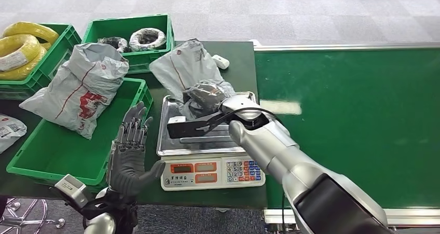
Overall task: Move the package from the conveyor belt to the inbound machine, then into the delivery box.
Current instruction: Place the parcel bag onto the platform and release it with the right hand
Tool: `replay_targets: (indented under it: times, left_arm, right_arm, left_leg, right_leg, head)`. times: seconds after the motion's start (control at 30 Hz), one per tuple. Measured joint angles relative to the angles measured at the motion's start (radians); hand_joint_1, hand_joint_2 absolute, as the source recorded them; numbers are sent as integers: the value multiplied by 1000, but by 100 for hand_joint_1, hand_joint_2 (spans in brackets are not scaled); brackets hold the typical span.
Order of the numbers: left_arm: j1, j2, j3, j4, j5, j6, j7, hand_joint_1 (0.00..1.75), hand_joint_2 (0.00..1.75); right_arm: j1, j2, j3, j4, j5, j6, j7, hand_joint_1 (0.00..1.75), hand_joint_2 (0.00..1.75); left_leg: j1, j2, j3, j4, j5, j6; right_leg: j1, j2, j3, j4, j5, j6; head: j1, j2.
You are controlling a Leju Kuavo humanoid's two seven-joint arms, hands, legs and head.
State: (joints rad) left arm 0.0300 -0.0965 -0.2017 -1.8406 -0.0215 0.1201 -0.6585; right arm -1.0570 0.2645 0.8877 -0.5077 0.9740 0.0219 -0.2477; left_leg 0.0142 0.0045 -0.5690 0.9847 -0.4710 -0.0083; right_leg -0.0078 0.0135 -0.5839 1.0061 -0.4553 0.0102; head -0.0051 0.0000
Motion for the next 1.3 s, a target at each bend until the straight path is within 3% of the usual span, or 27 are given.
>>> replay_targets:
  times: [0.1, 0.17, 0.23, 0.3, 0.87, 1.13, 1.3]
  left_arm:
    - [-7, -8, -1, 6, -5, -21, 5, 0, 175]
    - [-16, -13, -3, 13, -6, -30, 8, 0, 175]
    - [-26, -16, -8, 23, -6, -36, 9, 0, 175]
    - [-34, -17, -14, 36, -6, -38, 9, 0, 175]
    - [-50, -8, -37, 112, 16, -17, -25, 0, 175]
    - [-48, -18, -25, 96, -8, -21, -14, 0, 175]
    - [-34, -17, -19, 91, -6, -6, -32, 0, 175]
  right_arm:
    - [15, 43, 20, 7, -13, 1, -10, 168, 175]
    - [27, 57, 29, 11, -21, 0, -10, 100, 175]
    - [37, 66, 33, 19, -29, -5, -14, 23, 175]
    - [45, 70, 35, 28, -33, -15, -18, 3, 175]
    - [60, 5, -46, 49, -2, -175, 36, 0, 175]
    - [54, -60, -250, -169, -58, -142, -26, 0, 175]
    - [64, -113, -430, -439, -240, -84, -106, 0, 175]
  left_leg:
    - [0, -1, 0, 0, 0, 0]
    - [-1, -1, -1, 0, 0, 0]
    - [-1, -1, -1, 0, 0, 0]
    - [-1, -1, 0, 0, 0, 0]
    - [-1, -2, -1, 0, 0, 0]
    - [-1, -3, -1, 1, 0, 0]
    - [-1, -4, -1, 1, 0, 0]
  right_leg:
    - [0, -1, 0, 0, 0, 0]
    - [-1, -1, 0, 0, 0, 0]
    - [-1, -1, 0, 0, 0, 0]
    - [-1, -1, 0, 0, 0, 0]
    - [-1, -1, 0, 0, 0, 0]
    - [-1, -1, 0, 0, 1, 0]
    - [-1, -2, -1, 0, 0, 0]
  head:
    - [0, 0]
    - [0, 0]
    - [0, 0]
    - [0, 0]
    - [0, 0]
    - [0, 0]
    - [0, 0]
